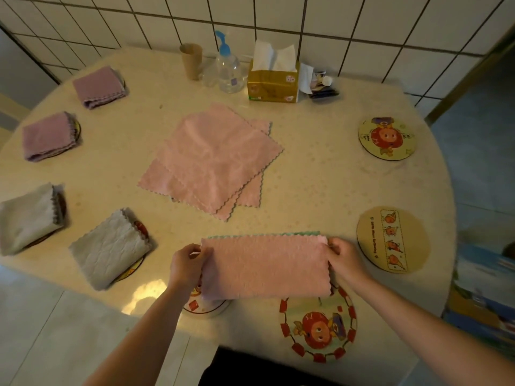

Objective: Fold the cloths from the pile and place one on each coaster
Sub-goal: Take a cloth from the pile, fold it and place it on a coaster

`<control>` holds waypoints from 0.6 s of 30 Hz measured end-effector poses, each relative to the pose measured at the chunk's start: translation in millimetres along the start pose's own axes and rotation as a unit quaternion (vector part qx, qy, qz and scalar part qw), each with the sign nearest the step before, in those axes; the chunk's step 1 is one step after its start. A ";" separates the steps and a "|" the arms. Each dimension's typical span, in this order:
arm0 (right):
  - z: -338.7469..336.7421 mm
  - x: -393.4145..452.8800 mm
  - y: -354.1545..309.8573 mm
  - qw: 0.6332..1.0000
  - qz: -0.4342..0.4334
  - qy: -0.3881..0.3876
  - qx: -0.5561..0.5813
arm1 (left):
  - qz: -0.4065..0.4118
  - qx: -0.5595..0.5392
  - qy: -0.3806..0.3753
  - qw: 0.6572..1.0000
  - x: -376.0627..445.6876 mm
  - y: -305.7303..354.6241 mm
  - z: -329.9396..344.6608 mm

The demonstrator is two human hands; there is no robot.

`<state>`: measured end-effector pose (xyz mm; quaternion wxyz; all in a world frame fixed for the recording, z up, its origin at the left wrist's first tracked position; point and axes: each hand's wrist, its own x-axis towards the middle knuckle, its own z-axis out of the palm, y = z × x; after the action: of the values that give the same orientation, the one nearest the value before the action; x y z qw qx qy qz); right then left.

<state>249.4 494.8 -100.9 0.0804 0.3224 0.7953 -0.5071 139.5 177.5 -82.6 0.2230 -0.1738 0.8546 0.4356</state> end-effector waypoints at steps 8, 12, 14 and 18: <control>-2.6 14.8 -8.0 0.996 -0.048 -0.022 -0.078 | 0.039 0.111 0.025 0.993 4.7 7.1 3.0; -9.3 22.2 -18.3 0.968 -0.095 -0.012 -0.230 | 0.100 0.185 0.043 0.977 12.1 9.4 0.6; -10.7 27.4 -22.9 0.959 -0.127 -0.023 -0.253 | 0.122 0.208 0.008 0.971 16.5 12.6 0.5; -9.5 32.1 -30.1 0.930 -0.173 -0.093 -0.311 | 0.153 0.297 -0.035 0.942 26.3 17.4 1.6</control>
<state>208.4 508.4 -88.3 0.1612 0.0901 0.9454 -0.2686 109.2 185.8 -85.9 0.2255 0.0485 0.9530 0.1965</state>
